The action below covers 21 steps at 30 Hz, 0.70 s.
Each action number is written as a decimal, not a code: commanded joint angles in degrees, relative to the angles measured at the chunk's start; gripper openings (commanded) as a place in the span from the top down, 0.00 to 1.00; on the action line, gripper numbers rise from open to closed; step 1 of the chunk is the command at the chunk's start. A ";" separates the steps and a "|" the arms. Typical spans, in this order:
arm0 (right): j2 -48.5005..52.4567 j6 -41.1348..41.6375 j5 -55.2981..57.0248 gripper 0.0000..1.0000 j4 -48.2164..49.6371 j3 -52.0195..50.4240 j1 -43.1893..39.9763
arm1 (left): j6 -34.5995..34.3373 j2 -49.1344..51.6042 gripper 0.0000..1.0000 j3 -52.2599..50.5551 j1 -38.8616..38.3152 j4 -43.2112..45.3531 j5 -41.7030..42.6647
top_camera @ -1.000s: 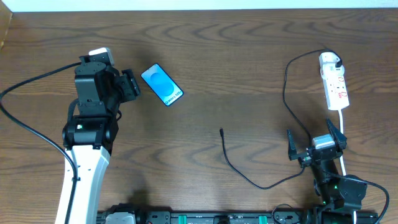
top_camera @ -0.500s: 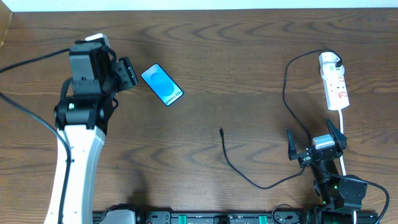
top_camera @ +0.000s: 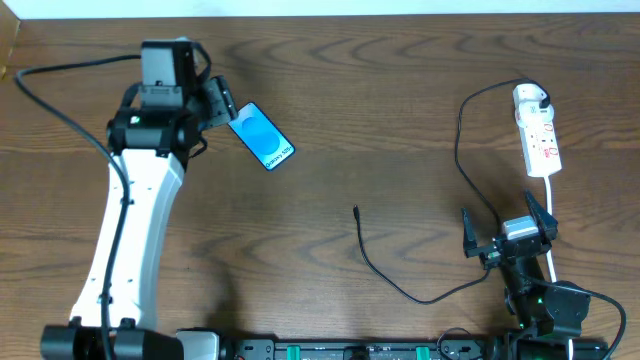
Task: Plug charger to phone and switch on socket
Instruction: 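Raise the left arm and move the left gripper over the phone, then lower the open left gripper down around the phone's bottom edge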
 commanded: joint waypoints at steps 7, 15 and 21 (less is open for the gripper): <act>-0.26 -0.66 0.04 0.01 -0.37 -0.07 0.28 | -5.42 6.62 0.25 7.08 -2.27 -4.33 -2.97; -0.26 -0.66 0.04 0.01 -0.35 -0.07 0.28 | -7.96 11.32 0.25 12.00 -3.58 -7.23 -4.31; -0.26 -0.66 0.04 0.01 -0.35 -0.07 0.28 | -11.50 13.77 0.25 13.29 -4.11 -8.20 -4.48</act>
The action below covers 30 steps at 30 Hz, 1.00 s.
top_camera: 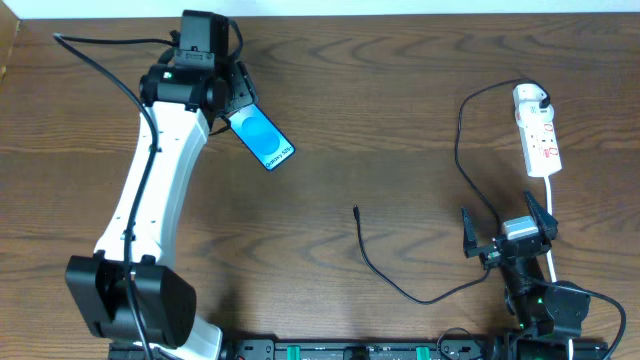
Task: Plug charger to phone and switch on socket
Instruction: 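Lower the open left gripper down around the phone's bottom edge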
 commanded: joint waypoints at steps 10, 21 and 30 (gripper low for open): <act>-0.26 -0.66 0.07 0.01 -0.35 -0.07 0.28 | -6.84 5.62 0.25 3.61 -0.24 -2.45 -1.11; -0.26 -0.66 0.04 0.01 -0.35 -0.07 0.28 | -4.09 7.56 0.25 3.65 -0.24 -3.54 -0.92; -0.26 -0.66 0.04 0.01 -0.35 -0.07 0.28 | -3.72 7.56 0.25 3.65 -0.24 -4.07 -0.50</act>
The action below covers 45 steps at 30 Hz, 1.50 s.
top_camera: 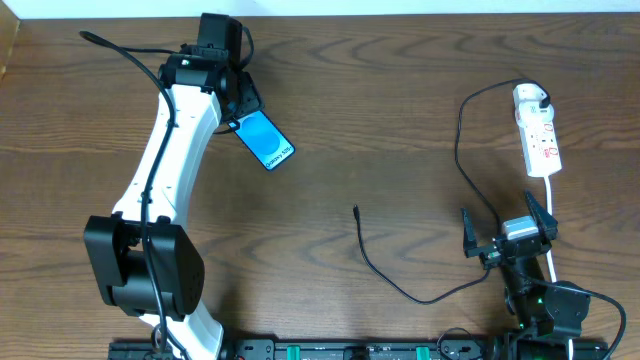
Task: Plug charger to phone and switch on socket
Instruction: 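Lower the open left gripper down around the phone's bottom edge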
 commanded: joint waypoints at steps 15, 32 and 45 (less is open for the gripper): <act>-0.26 -0.66 0.04 0.01 -0.37 -0.07 0.28 | -2.60 5.38 0.25 2.80 -2.01 1.92 0.68; -0.26 -0.66 0.04 0.01 -0.37 -0.07 0.28 | -10.62 11.17 0.25 2.78 -2.01 2.40 -0.79; -0.26 -0.66 0.04 0.01 -0.37 -0.07 0.28 | -13.97 11.26 0.25 -0.04 -2.01 5.09 -0.57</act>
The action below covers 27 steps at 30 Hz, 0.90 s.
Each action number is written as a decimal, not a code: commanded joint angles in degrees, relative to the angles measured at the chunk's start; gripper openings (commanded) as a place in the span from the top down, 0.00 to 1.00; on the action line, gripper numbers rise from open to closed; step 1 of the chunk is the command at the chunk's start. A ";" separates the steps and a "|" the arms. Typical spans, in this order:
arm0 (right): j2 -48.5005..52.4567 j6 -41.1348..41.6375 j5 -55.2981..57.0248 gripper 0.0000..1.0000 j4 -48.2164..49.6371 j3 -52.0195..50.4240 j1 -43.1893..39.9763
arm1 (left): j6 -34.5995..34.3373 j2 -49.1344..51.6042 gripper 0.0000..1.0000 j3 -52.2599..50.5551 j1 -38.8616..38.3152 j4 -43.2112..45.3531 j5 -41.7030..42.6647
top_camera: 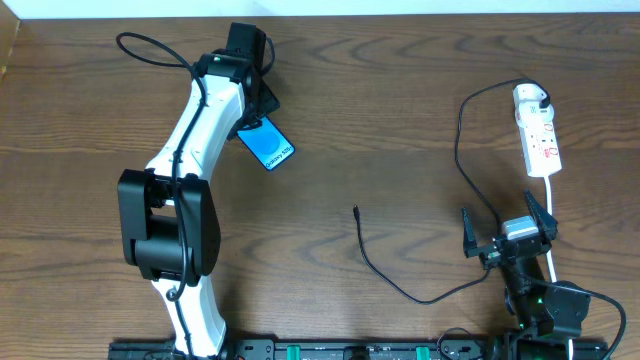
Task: Plug charger to phone and switch on socket
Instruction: 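Lower the open left gripper down around the phone's bottom edge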
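Observation:
The phone [269,147], its blue screen facing up, lies slantwise at the back left of the table. My left gripper [263,103] hangs just behind the phone's upper-left end, which the white arm partly covers; the jaws are hidden under the wrist. The black charger cable's free plug [356,211] lies mid-table. From there the cable [420,298] loops right and up to the charger [531,96] in the white power strip [542,143]. My right gripper [503,230] rests open near the front right, nothing between its fingers.
The strip's white cord [551,200] runs down past the right gripper toward the front edge. A black cable [150,42] trails from the left arm across the back left. The left arm's elbow [165,225] stands over the table's front left.
The left arm has swung further right, its wrist now behind the phone's upper end and its elbow nearer the middle. Phone, cable, power strip and right arm have not moved.
The left wrist first stood left of the phone's upper-left end. At each later moment it sat further right and back, and it is now behind that end. The phone kept its place throughout, and the right gripper stayed open and still.

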 commanded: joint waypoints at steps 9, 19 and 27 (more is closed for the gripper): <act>-0.26 -0.66 0.07 0.01 -0.35 -0.07 0.28 | -2.29 1.20 0.25 -1.22 0.02 1.55 -0.31; -0.26 -0.66 0.07 0.01 -0.35 -0.07 0.28 | -2.45 4.61 0.25 -1.22 0.02 2.91 -0.13; -0.26 -0.66 0.09 0.01 -0.35 -0.07 0.28 | -2.45 4.61 0.02 -1.22 0.02 2.82 -0.15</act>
